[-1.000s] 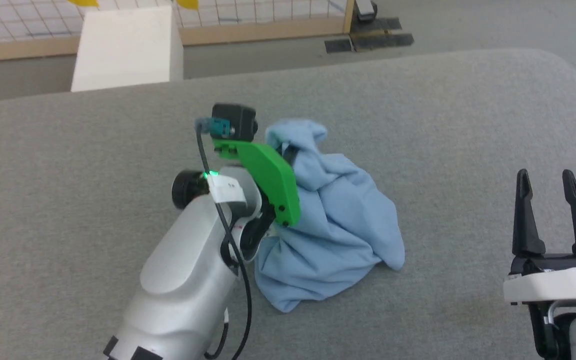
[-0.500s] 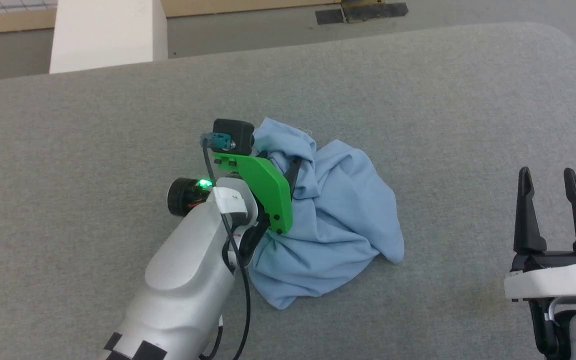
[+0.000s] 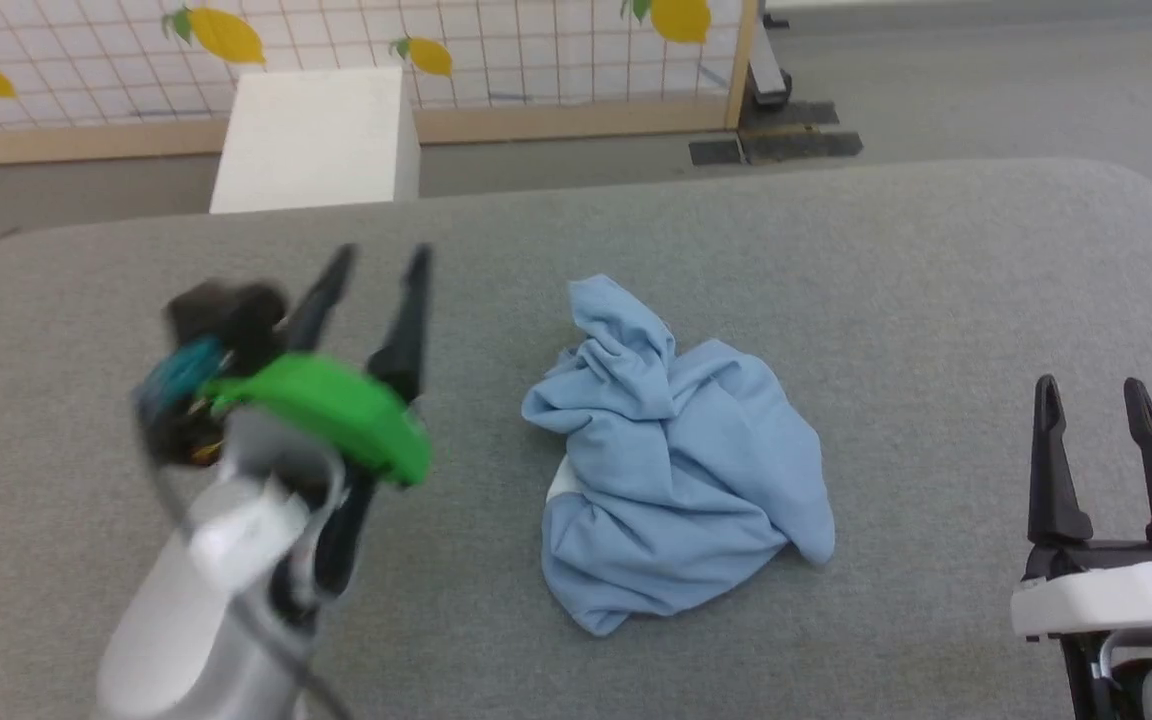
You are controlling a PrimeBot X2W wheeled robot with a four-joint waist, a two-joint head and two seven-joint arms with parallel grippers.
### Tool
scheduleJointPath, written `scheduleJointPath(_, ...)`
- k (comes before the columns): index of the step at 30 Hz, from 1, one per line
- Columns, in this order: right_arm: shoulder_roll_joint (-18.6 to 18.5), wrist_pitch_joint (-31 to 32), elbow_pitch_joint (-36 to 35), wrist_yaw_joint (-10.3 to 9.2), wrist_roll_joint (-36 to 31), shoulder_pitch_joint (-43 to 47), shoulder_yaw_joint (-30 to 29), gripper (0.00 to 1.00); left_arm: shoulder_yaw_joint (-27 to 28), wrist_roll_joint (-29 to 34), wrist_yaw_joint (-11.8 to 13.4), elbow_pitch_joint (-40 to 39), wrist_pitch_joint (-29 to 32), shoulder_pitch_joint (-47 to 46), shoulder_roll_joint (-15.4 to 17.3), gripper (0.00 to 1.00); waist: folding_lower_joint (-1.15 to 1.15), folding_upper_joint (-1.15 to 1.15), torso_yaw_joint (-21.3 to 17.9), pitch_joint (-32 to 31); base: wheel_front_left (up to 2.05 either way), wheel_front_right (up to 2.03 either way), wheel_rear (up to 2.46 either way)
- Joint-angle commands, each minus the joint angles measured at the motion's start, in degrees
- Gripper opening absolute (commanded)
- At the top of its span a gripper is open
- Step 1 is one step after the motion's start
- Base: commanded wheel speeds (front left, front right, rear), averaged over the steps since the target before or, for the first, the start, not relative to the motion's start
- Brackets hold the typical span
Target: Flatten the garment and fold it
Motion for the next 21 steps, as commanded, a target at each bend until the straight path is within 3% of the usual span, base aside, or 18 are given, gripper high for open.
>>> scheduleJointPath(1,0.04,0.26,-0.33,-0.09,-0.12,1.0,-0.07,1.0,0.5,1.52,0.9,-2.33,-2.17,3.49,1.2,1.0,0.0,0.0,0.65,-0.95,0.0,0.0,0.0)
scheduleJointPath(5,0.04,0.52,-0.62,-0.09,0.09,2.53,-0.52,1.0,1.17,4.96,2.43,-7.87,-8.7,12.24,4.06,1.0,0.0,0.0,0.84,-1.42,0.0,0.0,0.0)
scheduleJointPath(9,0.04,0.72,-0.87,-0.09,0.11,3.6,-0.46,1.0,2.08,8.71,5.49,-9.93,-14.42,20.0,5.4,1.0,0.0,0.0,0.81,-1.83,0.0,0.0,0.0)
scheduleJointPath(12,0.04,0.93,-0.98,-0.09,0.11,4.43,-0.56,1.0,4.0,9.27,8.14,-11.87,-16.45,25.61,3.46,1.0,0.0,0.0,0.9,-2.1,0.0,0.0,0.0)
scheduleJointPath(14,0.04,1.09,-0.95,-0.09,0.13,4.89,-0.64,1.0,4.56,9.25,8.57,-12.84,-16.8,28.23,2.25,1.0,0.0,0.0,1.1,-2.19,0.0,0.0,0.0)
scheduleJointPath(21,0.04,1.25,0.07,-0.09,1.4,6.19,-0.89,1.0,6.27,9.96,6.63,-13.22,-17.06,32.61,-1.85,1.0,0.0,0.0,2.7,-2.13,0.0,0.0,0.0)
